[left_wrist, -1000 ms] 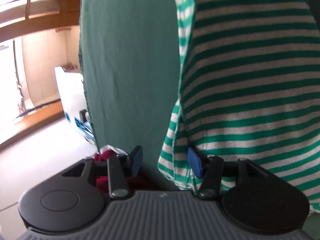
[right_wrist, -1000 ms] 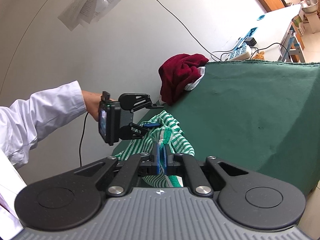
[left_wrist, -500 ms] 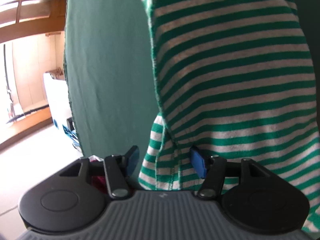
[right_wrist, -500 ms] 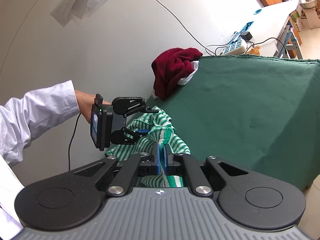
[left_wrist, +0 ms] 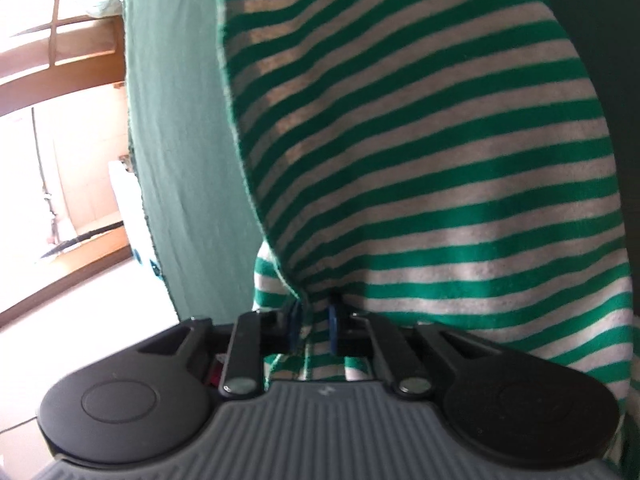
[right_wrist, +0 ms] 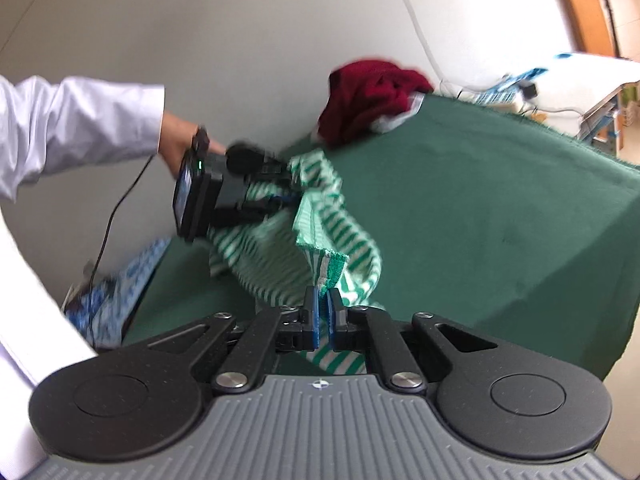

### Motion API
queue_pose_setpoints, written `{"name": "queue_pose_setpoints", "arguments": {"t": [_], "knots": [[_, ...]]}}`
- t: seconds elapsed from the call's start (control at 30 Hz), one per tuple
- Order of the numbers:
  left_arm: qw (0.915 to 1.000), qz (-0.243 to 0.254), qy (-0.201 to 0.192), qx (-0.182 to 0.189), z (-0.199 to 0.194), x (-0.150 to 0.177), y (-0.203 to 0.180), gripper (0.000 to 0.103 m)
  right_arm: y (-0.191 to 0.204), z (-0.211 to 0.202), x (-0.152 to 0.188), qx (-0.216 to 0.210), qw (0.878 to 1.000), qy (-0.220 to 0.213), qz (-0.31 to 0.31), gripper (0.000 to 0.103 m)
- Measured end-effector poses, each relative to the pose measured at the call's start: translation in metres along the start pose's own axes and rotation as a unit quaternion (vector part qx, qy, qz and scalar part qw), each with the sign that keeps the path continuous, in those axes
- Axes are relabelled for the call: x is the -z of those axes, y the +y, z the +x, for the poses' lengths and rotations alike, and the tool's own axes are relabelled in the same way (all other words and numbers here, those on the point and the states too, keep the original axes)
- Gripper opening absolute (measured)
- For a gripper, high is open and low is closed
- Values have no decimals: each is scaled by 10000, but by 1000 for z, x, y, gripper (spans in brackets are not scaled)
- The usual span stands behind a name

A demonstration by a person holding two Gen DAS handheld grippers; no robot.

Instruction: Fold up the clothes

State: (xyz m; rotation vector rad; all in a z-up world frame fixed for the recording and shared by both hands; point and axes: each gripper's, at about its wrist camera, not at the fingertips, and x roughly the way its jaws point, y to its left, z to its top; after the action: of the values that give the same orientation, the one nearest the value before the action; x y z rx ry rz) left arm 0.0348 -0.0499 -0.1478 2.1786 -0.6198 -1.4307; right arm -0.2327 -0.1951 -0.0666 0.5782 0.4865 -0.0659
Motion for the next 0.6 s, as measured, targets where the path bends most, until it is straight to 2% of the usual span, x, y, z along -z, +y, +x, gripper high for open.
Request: {"name": "queue_pose_setpoints", "arguments": {"t": [0.1,0.17,0.23,0.3,0.37,0.4,0.47,0.6], "knots": [[10000,-80,41,-22,0,-1,-1,0,-1,14,5,-405,9969,670,-1,5],[10000,-57,37,-71,-3,-1,-4,0,-5,15,3,-514,9960,722,142,8],[9999,-56,40,-106,-5,-2,-7,0,-14,3,-6,-695,9956,357,520,8],[9999,-77,54,-118,-8,-3,-10,0,-23,-13,-19,-696,9927,-248,954,11],[9998,-97,68,-130,-11,-4,-13,0,-25,-12,-32,-499,9916,-473,1095,14],[9999,-73,52,-134,-3,-3,-5,0,-20,-3,-35,-389,9929,-366,1064,17],[9999,-47,50,-118,-3,-3,-3,0,-11,16,-35,-181,9951,-102,967,38],[10000,-51,63,-45,-1,-3,3,0,8,51,-25,209,9961,477,718,40]]}}
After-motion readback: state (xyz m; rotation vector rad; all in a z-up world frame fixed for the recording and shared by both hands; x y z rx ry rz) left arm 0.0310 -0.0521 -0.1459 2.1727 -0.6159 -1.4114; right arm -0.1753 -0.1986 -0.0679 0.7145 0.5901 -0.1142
